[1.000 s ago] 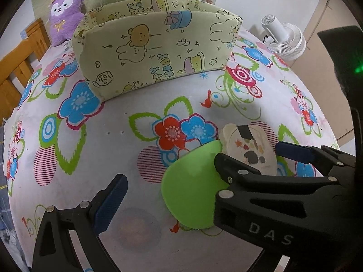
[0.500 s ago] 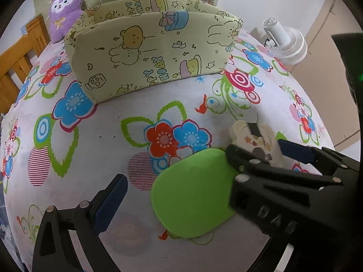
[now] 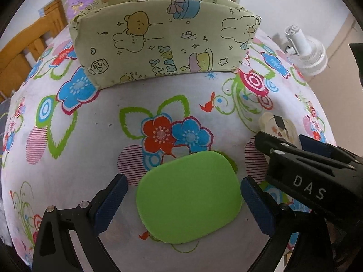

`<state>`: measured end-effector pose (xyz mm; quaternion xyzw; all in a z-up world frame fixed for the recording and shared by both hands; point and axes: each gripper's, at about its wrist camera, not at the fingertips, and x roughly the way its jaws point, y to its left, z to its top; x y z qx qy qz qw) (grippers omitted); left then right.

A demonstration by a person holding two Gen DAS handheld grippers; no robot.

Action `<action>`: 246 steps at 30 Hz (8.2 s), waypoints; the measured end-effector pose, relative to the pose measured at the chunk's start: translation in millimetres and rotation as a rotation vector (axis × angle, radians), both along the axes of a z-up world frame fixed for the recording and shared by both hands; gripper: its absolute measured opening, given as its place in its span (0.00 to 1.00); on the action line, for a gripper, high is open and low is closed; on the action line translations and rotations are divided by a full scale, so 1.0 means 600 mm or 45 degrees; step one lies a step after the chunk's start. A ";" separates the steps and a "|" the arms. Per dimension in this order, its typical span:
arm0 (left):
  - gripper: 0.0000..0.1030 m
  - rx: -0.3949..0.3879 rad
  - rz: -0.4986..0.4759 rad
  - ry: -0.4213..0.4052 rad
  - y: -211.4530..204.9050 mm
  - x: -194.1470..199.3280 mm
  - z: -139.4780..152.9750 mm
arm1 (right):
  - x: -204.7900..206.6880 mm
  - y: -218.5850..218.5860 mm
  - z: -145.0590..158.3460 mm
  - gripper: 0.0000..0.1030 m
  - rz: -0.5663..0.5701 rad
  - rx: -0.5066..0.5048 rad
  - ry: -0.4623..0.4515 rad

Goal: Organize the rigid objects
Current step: 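Grasp the green oval plastic lid with the left tool while the right tool holds the tin, then lift the green lid with the left tool while the right tool carries the tin toward the box, then lower the hedgehog tin into the fabric box and open the right tool, then lower the green lid into the fabric box and open the left tool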

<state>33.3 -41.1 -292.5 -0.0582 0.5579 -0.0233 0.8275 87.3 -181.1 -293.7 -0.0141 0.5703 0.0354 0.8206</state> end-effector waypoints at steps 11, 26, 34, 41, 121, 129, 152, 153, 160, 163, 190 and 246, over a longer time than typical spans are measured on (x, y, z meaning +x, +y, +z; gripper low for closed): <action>0.99 0.118 0.174 0.025 -0.027 0.001 -0.011 | 0.010 -0.006 -0.005 0.75 0.113 -0.007 0.006; 0.93 0.165 0.212 0.056 -0.055 0.014 -0.011 | 0.011 -0.023 -0.006 0.75 0.094 0.004 0.018; 0.93 0.191 0.182 -0.028 -0.051 0.026 0.026 | 0.009 -0.021 0.015 0.75 0.072 0.031 -0.015; 0.93 0.203 0.153 -0.088 -0.042 0.036 0.062 | 0.011 -0.013 0.053 0.75 0.055 0.042 -0.072; 0.93 0.199 0.175 -0.411 0.053 0.146 0.273 | 0.130 0.073 0.279 0.75 0.017 0.124 -0.410; 0.93 0.208 0.194 -0.366 0.071 0.180 0.241 | 0.176 0.100 0.253 0.75 0.034 0.144 -0.367; 0.93 0.190 0.215 -0.246 0.097 0.243 0.172 | 0.269 0.178 0.168 0.76 0.114 0.171 -0.205; 0.93 0.190 0.216 -0.241 0.097 0.245 0.171 | 0.271 0.181 0.165 0.76 0.117 0.169 -0.200; 0.93 0.201 0.218 -0.208 0.104 0.255 0.157 | 0.284 0.189 0.143 0.76 0.114 0.168 -0.148; 0.93 0.207 0.214 -0.200 0.104 0.258 0.152 | 0.288 0.188 0.134 0.76 0.109 0.168 -0.125; 0.93 0.204 0.163 -0.234 0.084 0.248 0.172 | 0.258 0.172 0.168 0.86 0.150 0.123 -0.155; 0.93 0.171 -0.011 -0.080 0.015 0.326 0.090 | 0.218 0.047 0.161 0.87 -0.015 0.024 -0.202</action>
